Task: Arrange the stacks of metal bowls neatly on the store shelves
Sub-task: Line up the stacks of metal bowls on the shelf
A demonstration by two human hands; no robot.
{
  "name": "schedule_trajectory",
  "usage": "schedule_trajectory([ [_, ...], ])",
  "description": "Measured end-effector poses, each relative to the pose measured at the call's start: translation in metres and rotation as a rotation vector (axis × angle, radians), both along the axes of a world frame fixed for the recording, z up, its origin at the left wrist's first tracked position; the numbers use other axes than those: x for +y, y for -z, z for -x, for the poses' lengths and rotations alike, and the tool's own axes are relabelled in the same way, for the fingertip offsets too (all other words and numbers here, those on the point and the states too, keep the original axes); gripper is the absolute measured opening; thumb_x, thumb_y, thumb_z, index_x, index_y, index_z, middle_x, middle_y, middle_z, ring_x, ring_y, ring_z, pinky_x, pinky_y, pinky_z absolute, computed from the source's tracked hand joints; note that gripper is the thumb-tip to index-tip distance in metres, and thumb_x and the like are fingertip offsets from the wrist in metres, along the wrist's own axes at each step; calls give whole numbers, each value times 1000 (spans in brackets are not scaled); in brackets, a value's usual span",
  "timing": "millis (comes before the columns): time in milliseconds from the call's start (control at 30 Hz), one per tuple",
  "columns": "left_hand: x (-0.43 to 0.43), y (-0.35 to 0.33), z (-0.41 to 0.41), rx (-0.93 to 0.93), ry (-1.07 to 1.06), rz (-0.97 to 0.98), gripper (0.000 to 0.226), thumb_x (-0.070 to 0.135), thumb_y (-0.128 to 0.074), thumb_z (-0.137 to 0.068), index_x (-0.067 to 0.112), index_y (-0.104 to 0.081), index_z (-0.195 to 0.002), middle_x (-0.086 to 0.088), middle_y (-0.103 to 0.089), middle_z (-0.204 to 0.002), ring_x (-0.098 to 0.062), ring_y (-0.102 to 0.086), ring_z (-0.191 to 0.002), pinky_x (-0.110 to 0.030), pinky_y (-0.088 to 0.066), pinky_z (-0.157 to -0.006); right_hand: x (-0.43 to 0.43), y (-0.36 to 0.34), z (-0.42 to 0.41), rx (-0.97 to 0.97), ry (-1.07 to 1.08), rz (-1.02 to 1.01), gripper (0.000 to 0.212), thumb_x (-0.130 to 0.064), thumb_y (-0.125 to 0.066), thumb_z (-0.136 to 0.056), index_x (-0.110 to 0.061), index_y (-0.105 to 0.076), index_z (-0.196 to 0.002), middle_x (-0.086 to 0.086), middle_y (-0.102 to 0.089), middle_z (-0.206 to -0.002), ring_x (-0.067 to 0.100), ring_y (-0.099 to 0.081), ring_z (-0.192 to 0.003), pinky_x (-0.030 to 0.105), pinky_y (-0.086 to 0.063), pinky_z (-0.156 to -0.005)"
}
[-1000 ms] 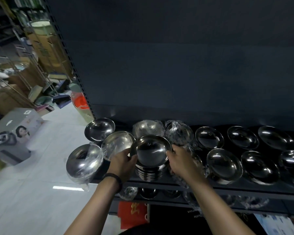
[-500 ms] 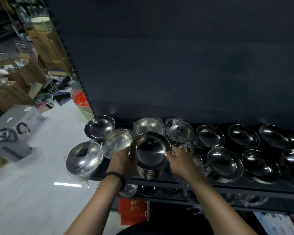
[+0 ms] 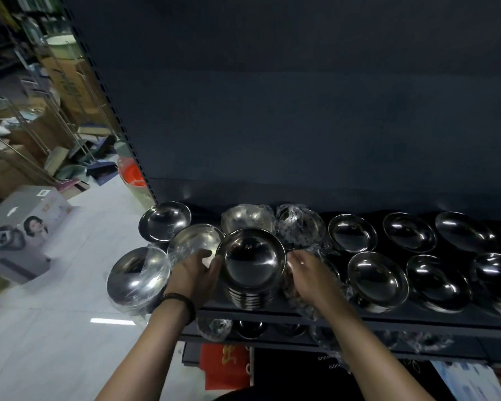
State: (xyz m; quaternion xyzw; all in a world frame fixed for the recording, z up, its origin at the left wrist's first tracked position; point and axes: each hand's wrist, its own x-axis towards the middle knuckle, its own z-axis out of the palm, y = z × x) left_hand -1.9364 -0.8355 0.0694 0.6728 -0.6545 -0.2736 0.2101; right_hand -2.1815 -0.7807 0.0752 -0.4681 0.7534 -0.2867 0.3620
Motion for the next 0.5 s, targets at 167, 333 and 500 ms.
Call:
schedule_trajectory([
  [167,-39,-21,-5,-81,24,62,20,30,-66,-96,14,-77,-98,-7,-78,-98,-29,-71,-98,-28,-43,-75,4,4,11,-84,80,45,22,-42,-51,-108,-29,-69,-102,-2,-74,-83,15,-69,-72,43,-60,-79],
  [333,-115,-15,10,-237,131,-60,24,35,-61,-95,18,-79,-92,-7,-77,-99,-29,-71,-99,-27,-46,-74,18,-5,-2,-77,75,103,19,-39,-55,-106,-33,-69,-96,-2,-75,-75,6,-66,-53,27,-54,-59],
  [500,-179,5,32,-355,224,-173,36,42,-52,-93,18,-78,-99,-4,-77,-108,-26,-71,-105,-28,-53,-80,36,-7,-26,-127,129,59,18,-43,-53,-107,-36,-67,-115,-7,-73,-89,2,-67,-73,28,-59,-72],
])
